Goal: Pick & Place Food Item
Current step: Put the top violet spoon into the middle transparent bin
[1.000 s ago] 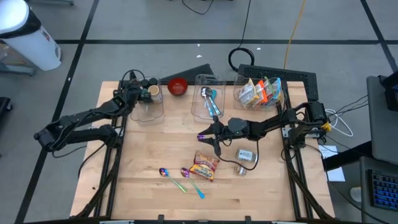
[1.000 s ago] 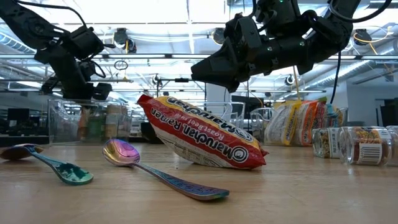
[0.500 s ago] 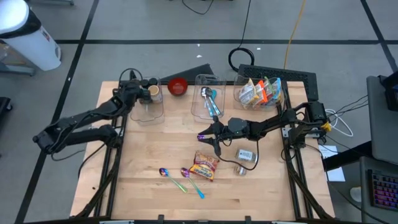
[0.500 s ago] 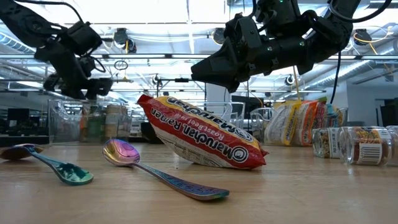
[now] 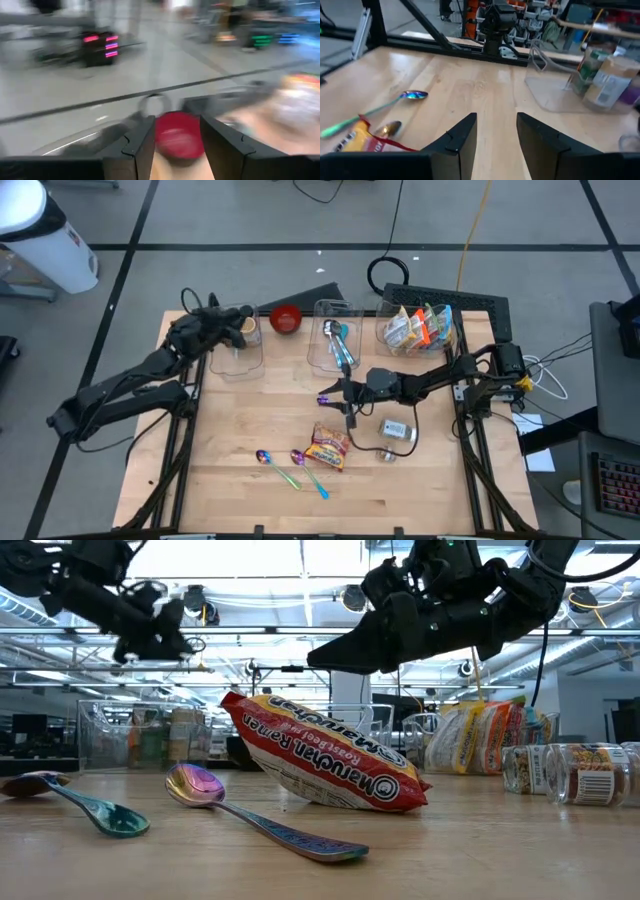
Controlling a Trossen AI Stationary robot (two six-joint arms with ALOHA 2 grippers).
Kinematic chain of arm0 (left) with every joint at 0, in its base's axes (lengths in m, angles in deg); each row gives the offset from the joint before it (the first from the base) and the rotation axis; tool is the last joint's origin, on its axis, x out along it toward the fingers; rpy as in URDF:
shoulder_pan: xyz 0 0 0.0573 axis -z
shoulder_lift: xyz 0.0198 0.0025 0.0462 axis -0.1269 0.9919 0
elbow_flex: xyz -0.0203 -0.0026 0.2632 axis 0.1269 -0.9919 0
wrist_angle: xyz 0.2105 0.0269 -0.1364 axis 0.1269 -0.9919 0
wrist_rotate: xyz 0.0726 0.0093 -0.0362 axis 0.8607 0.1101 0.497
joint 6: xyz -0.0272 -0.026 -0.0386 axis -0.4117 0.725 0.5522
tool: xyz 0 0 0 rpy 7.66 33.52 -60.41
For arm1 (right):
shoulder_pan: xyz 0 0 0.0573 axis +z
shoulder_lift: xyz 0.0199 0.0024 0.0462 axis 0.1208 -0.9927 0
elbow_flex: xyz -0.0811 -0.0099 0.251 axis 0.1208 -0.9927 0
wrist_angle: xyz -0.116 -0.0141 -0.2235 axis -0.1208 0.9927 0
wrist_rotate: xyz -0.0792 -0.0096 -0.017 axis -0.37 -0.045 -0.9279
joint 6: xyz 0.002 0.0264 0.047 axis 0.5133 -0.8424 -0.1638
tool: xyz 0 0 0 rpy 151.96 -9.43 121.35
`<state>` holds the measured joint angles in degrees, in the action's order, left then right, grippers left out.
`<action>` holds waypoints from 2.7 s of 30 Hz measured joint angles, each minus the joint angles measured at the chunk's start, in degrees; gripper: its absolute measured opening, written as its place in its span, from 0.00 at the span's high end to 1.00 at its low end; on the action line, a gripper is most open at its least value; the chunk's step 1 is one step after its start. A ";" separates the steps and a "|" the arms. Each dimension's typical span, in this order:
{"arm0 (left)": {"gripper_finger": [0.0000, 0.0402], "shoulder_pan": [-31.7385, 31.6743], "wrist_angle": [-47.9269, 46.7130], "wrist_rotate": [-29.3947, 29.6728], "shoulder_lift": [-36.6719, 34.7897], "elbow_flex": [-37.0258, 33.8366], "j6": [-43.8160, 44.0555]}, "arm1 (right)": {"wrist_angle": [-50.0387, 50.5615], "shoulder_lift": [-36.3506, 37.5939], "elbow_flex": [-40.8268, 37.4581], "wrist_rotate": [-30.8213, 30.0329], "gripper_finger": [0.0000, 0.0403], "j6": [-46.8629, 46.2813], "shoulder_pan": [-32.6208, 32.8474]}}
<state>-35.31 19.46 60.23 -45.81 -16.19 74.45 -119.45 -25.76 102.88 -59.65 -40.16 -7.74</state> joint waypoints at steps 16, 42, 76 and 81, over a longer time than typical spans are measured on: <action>0.59 8.69 5.64 -33.67 -1.88 0.02 -4.57 | 4.27 0.00 0.02 -0.05 0.68 -0.28 -3.94; 0.59 28.14 19.43 -33.71 18.21 0.02 -20.79 | 32.22 0.00 8.63 -5.10 0.68 -5.97 1.36; 0.59 44.19 32.94 -26.13 27.48 0.02 -9.81 | 37.68 -9.51 8.52 -11.72 0.98 -14.28 0.25; 0.59 47.07 32.99 -22.60 27.48 0.02 -9.68 | 35.24 -8.43 8.32 -12.19 0.99 -14.52 1.93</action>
<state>11.77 52.44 37.62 -18.33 -16.17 64.77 -84.21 -34.19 111.19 -71.84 -54.69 -5.80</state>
